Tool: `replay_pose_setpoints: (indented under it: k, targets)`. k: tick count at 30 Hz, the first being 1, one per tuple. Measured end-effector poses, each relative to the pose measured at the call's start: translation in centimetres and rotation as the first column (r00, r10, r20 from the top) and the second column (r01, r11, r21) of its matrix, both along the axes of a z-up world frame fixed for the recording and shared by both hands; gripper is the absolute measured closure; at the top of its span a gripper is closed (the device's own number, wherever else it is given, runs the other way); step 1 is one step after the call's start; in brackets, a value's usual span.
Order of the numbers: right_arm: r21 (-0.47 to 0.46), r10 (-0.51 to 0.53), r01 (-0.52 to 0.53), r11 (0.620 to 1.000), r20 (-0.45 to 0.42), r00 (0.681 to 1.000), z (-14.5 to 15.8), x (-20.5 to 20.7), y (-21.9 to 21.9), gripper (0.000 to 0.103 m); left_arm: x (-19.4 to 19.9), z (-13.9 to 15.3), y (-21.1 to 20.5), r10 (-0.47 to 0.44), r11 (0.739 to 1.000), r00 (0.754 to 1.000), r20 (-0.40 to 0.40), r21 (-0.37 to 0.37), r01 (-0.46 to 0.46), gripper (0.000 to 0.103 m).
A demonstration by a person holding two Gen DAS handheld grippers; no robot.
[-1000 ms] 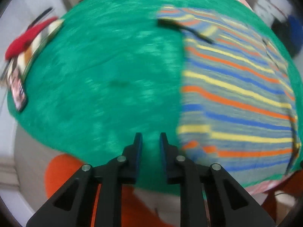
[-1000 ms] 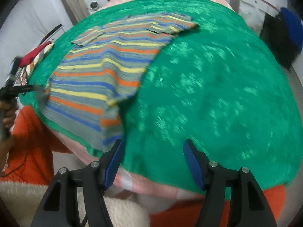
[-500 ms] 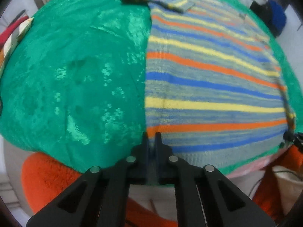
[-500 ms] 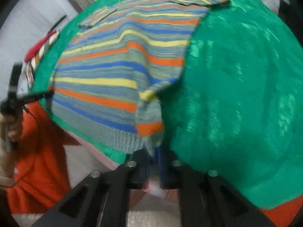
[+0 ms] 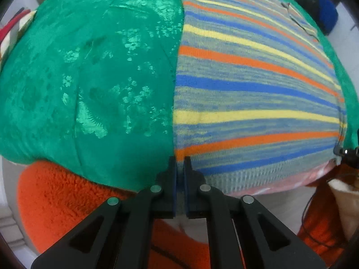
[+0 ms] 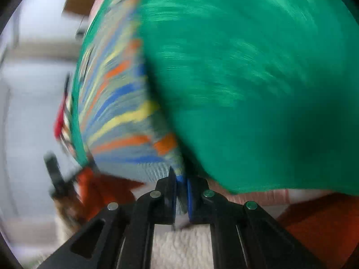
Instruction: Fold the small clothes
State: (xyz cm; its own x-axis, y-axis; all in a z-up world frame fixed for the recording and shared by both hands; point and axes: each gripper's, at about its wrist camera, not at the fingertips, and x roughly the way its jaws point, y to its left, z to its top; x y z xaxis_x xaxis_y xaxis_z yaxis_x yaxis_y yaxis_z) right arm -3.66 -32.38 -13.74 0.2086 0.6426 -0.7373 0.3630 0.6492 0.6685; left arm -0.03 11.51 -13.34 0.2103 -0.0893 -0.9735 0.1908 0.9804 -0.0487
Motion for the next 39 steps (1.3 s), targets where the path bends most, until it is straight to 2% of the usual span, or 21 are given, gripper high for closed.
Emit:
replay_pose_setpoints:
  k: [3,7,8,10,11,12,13,14,16,17,19,20,22,24,26,27,29,31,33,36,39]
  targets:
    - [-0.020,-0.011,0.011,1.000,0.002,1.000,0.0,0.1,-0.1,0.094,0.0,0.0,-0.4,-0.014,1.000,1.000,0.007,0.023,0.013,0.094]
    - [-0.166,0.026,-0.031,0.986,-0.033,0.999,1.8,-0.8,-1.1,0.091,-1.3,1.4,0.3,0.004,0.998,1.000,0.026,0.067,-0.006,0.081]
    - [-0.205,0.036,-0.042,0.978,-0.033,0.999,2.7,-1.0,-1.5,0.087,-1.7,2.3,0.2,0.008,0.997,0.999,0.045,0.072,-0.011,0.081]
    - [-0.331,0.072,-0.069,0.941,-0.003,0.997,5.4,-0.8,-1.7,0.087,-2.2,5.1,1.0,0.022,0.999,0.992,0.121,0.043,-0.028,0.077]
    - [-0.438,0.109,-0.079,0.895,0.045,0.993,7.7,-0.3,-2.0,0.087,-2.1,6.6,1.3,0.036,0.999,0.985,0.166,0.022,-0.040,0.066]
    - [-0.486,0.127,-0.076,0.871,0.073,0.989,8.9,0.1,-2.0,0.085,-1.9,7.8,1.5,0.053,0.998,0.977,0.207,0.005,-0.055,0.049]
    - [-0.562,0.158,-0.059,0.825,0.129,0.979,11.2,1.4,-2.3,0.077,-1.3,9.1,1.7,0.080,0.997,0.960,0.268,-0.017,-0.078,0.040]
    - [-0.604,0.181,-0.042,0.796,0.171,0.968,12.7,2.5,-2.5,0.059,-0.6,9.8,1.6,0.099,0.995,0.945,0.312,-0.030,-0.094,0.026]
    - [-0.678,0.244,-0.001,0.735,0.263,0.933,15.2,5.4,-2.4,0.039,1.2,10.3,1.4,0.143,0.990,0.893,0.426,-0.054,-0.133,0.019]
    - [-0.706,0.303,0.020,0.708,0.329,0.894,16.5,8.1,-1.1,0.039,2.0,10.0,1.3,0.160,0.987,0.870,0.466,-0.058,-0.150,0.018]
    - [-0.736,0.406,0.004,0.677,0.377,0.833,16.9,11.3,0.5,0.039,3.4,8.6,1.3,0.194,0.979,0.836,0.514,-0.045,-0.199,0.018]
    - [-0.763,0.490,-0.030,0.646,0.384,0.783,16.4,14.3,2.4,0.039,4.3,7.4,1.1,0.212,0.975,0.830,0.516,-0.048,-0.219,0.018]
    - [-0.790,0.593,-0.092,0.606,0.372,0.714,14.6,18.6,5.3,0.040,4.7,5.3,1.5,0.259,0.963,0.823,0.506,-0.067,-0.262,0.019]
    - [-0.820,0.652,-0.139,0.556,0.327,0.684,12.3,21.6,7.5,0.040,4.5,3.6,2.8,0.296,0.953,0.834,0.465,-0.080,-0.293,0.019]
    - [-0.848,0.669,-0.172,0.501,0.254,0.698,9.0,25.0,8.4,0.041,5.0,2.7,4.2,0.318,0.946,0.852,0.415,-0.085,-0.312,0.019]
    - [-0.849,0.661,-0.186,0.494,0.228,0.715,7.7,26.1,7.9,0.045,5.4,2.9,4.7,0.334,0.941,0.841,0.425,-0.097,-0.324,0.019]
    - [-0.804,0.585,-0.194,0.562,0.221,0.780,6.1,27.8,5.1,0.098,5.4,2.9,5.6,0.368,0.926,0.817,0.445,-0.101,-0.363,0.019]
    - [-0.774,0.471,-0.087,0.627,0.287,0.834,7.8,27.9,1.2,0.098,5.5,2.4,6.3,0.410,0.910,0.807,0.425,-0.124,-0.397,0.019]
    - [-0.763,0.392,0.010,0.646,0.344,0.853,10.1,27.2,-2.7,0.098,5.9,1.8,6.8,0.441,0.897,0.809,0.388,-0.155,-0.415,0.019]
    - [-0.807,0.257,0.154,0.571,0.354,0.899,13.0,25.9,-10.9,0.098,5.8,1.4,6.3,0.442,0.896,0.806,0.394,-0.142,-0.422,0.019]
    - [-0.839,0.136,0.225,0.495,0.331,0.934,13.9,24.7,-18.0,0.098,5.9,1.0,5.5,0.425,0.901,0.806,0.412,-0.109,-0.419,0.019]
